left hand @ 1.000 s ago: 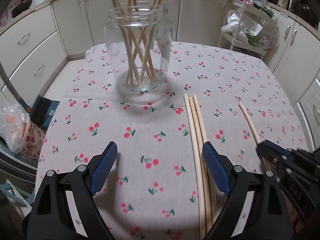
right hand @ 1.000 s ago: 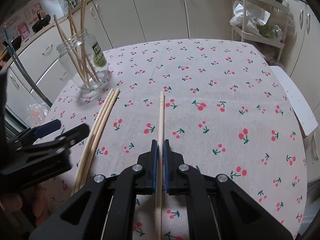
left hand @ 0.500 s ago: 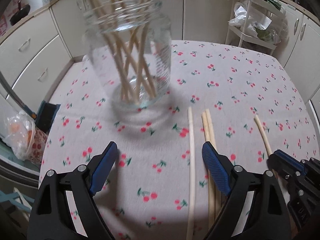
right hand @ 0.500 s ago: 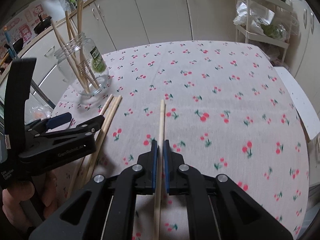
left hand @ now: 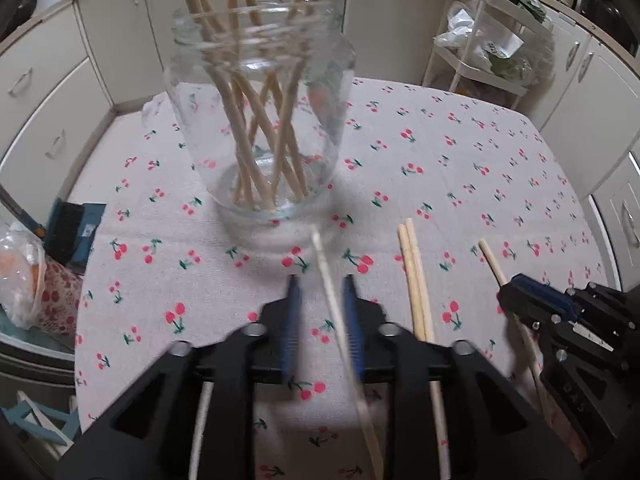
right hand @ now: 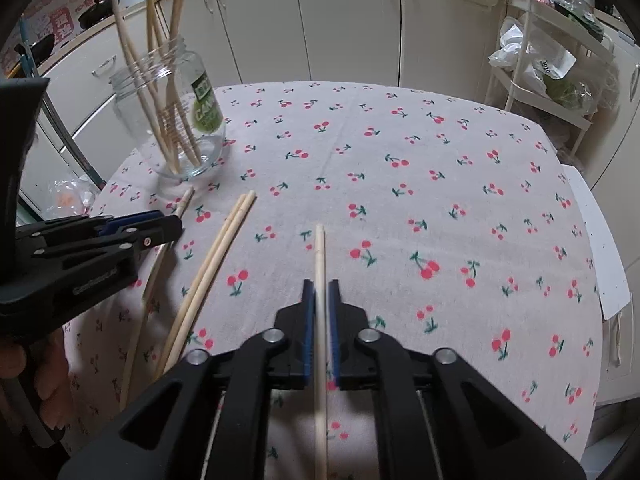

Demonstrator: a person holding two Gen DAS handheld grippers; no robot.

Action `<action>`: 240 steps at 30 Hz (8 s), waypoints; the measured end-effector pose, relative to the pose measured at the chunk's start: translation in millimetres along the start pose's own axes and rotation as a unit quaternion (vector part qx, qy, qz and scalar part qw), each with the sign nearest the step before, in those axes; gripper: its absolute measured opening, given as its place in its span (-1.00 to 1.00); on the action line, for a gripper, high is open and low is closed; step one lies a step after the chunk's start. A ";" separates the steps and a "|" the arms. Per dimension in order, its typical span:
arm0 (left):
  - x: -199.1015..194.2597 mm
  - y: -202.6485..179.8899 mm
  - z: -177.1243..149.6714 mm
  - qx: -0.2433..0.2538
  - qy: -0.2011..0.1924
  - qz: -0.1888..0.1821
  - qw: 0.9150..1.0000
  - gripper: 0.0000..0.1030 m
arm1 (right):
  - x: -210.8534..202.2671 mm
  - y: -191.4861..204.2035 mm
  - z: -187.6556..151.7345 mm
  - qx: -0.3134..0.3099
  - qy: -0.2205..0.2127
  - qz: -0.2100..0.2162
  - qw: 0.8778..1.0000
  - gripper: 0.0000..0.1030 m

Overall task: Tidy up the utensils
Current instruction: 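Close the right tool on a loose stick while the left tool grasps another stick, then lift the held sticks upright with both tools and carry them above the jar, then lower the sticks into the jar and open the left tool, then the right tool, then return both tools to the remaining sticks and close the right tool on one, then close the left tool on a loose stick while the right tool lifts its stick upright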

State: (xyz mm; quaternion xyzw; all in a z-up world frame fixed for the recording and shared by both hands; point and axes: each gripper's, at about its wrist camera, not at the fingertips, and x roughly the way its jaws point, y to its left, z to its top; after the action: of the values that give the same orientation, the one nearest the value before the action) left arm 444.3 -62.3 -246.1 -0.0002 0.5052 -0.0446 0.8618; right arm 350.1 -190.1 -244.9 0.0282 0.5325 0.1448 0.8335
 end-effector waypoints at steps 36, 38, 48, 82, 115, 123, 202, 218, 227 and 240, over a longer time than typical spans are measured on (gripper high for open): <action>-182.0 74.7 52.2 -0.152 -0.378 -0.089 0.909 -0.91 | -99.2 -22.5 -29.2 0.166 -0.246 0.117 0.948 -0.88; -183.5 77.1 63.4 -0.160 -0.391 -0.084 0.902 -0.91 | -99.8 -24.6 -31.4 0.165 -0.249 0.113 0.948 -0.88; -165.7 71.0 106.3 -0.172 -0.450 -0.050 0.875 -0.91 | -92.3 -28.1 -33.5 0.173 -0.247 0.117 0.946 -0.88; -96.0 48.4 76.9 -0.103 -0.461 0.028 0.881 -0.90 | -80.7 -26.5 -10.8 0.195 -0.245 0.146 0.938 -0.88; -131.2 141.4 -15.9 -0.190 -0.448 0.041 0.872 0.32 | -79.6 55.0 150.8 0.199 -0.470 0.138 0.849 -0.88; -127.7 143.1 -13.6 -0.187 -0.443 0.028 0.877 0.35 | -62.8 73.6 153.3 0.161 -0.476 0.095 0.860 -0.88; 8.2 -51.3 -8.8 0.052 -0.054 0.009 0.997 -0.16 | -29.4 -31.6 -24.7 0.075 -0.029 -0.004 0.997 -0.86; -13.4 -14.3 1.4 -0.006 -0.062 -0.069 0.996 -0.91 | -21.4 -35.9 -14.6 0.101 -0.056 0.055 0.992 -0.88; -133.6 46.0 3.8 -0.075 -0.303 -0.075 0.947 -0.91 | -57.0 -37.2 -21.4 0.214 -0.177 0.158 0.948 -0.88; -192.7 70.8 58.2 -0.131 -0.432 -0.045 0.891 -0.91 | -86.0 -29.8 -10.7 0.217 -0.234 0.160 0.934 -0.88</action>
State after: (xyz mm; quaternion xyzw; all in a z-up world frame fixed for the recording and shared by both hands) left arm 406.8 20.5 -53.0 -0.1546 0.0843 -0.0121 0.9843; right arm 313.1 -243.1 -179.9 0.3262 0.3292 0.1465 0.8739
